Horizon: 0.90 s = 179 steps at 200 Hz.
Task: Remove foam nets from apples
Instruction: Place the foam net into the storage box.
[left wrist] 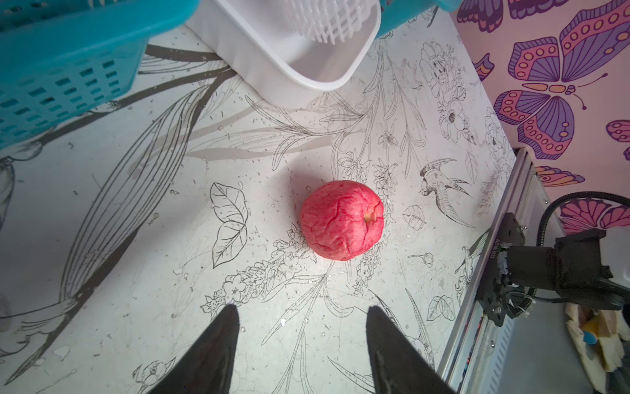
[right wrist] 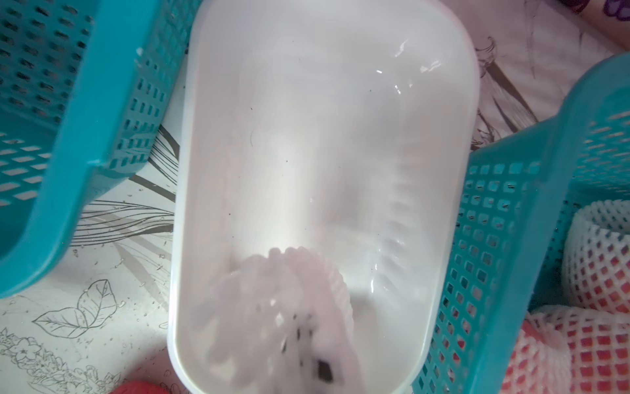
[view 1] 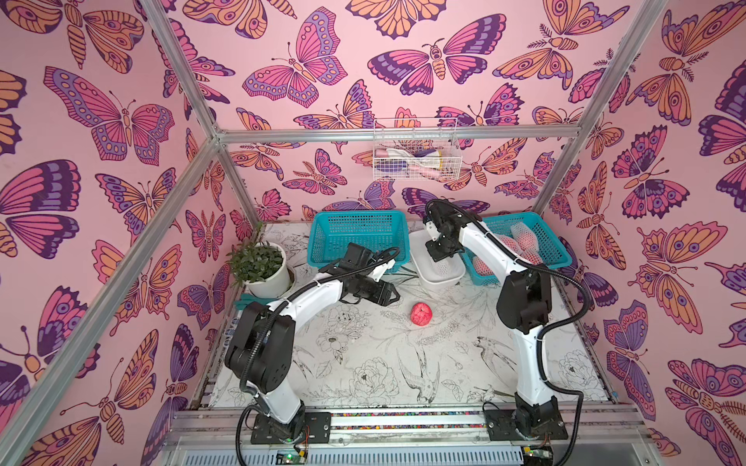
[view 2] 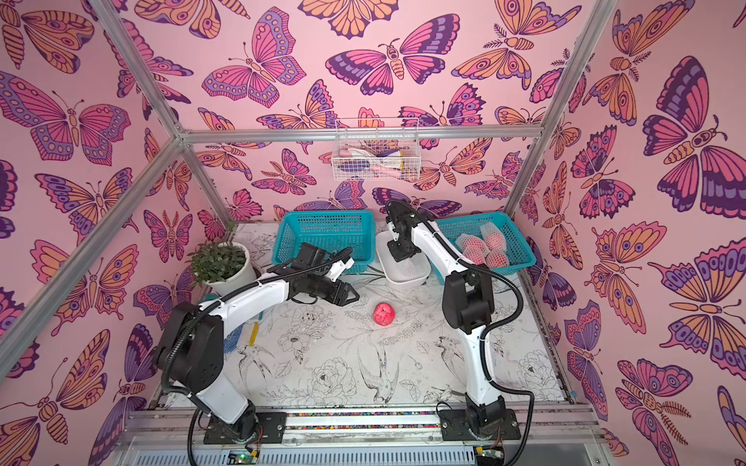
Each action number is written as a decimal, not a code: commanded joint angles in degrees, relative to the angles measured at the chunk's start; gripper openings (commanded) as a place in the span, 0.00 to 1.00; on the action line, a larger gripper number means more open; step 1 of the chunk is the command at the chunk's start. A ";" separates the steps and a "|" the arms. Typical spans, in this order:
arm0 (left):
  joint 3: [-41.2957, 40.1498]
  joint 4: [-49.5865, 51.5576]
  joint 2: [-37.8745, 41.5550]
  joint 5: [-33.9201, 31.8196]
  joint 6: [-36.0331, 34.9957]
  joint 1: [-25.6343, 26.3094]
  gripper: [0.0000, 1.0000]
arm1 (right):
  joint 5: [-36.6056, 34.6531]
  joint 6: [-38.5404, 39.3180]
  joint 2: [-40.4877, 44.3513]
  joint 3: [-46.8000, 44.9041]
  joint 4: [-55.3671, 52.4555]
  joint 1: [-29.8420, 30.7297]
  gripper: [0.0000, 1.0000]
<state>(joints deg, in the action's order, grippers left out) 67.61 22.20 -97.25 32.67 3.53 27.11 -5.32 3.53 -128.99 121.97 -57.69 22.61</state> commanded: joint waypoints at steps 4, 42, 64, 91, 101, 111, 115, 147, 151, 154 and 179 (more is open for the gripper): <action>1.55 2.30 -1.58 2.75 -0.68 0.13 0.61 | 0.87 0.47 -4.38 4.13 -6.10 -0.54 0.06; 1.74 2.84 -1.72 2.50 -0.79 0.22 0.61 | 3.17 -0.44 -8.62 7.17 -5.66 -1.19 0.17; 1.64 3.44 -1.45 2.43 -1.08 0.31 0.61 | 3.68 -1.24 -9.97 8.29 -4.85 -1.70 0.36; 1.13 3.61 -0.87 2.13 -1.18 0.61 0.60 | 3.11 -1.53 -9.85 10.12 -4.07 -1.79 0.66; 0.87 3.60 -0.54 1.72 -1.17 0.82 0.60 | 3.33 -1.73 -9.10 9.89 -3.02 -1.85 0.81; 0.58 3.64 -0.24 1.38 -1.31 1.01 0.61 | 3.58 -1.62 -8.43 9.40 -1.98 -1.84 1.00; 0.48 3.63 -0.07 1.27 -1.33 1.04 0.61 | 3.57 -1.70 -8.09 9.20 -1.50 -1.86 0.99; -0.21 3.68 0.95 0.08 -1.74 1.76 0.64 | 4.24 -1.51 -6.75 8.45 0.34 -1.87 0.99; -0.27 3.66 1.01 -0.04 -1.77 1.84 0.64 | 4.24 -1.51 -6.58 8.52 0.41 -1.86 0.99; -0.33 3.68 1.09 -0.10 -1.84 1.88 0.64 | 4.22 -1.59 -6.44 8.54 0.48 -1.87 0.99; -0.54 3.80 1.80 -0.77 -2.21 2.33 0.65 | 5.35 -1.85 -5.12 8.46 1.56 -1.81 0.99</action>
<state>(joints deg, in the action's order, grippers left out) 68.27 24.53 -97.60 32.95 2.55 28.95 -1.45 2.09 -138.50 130.32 -57.47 20.97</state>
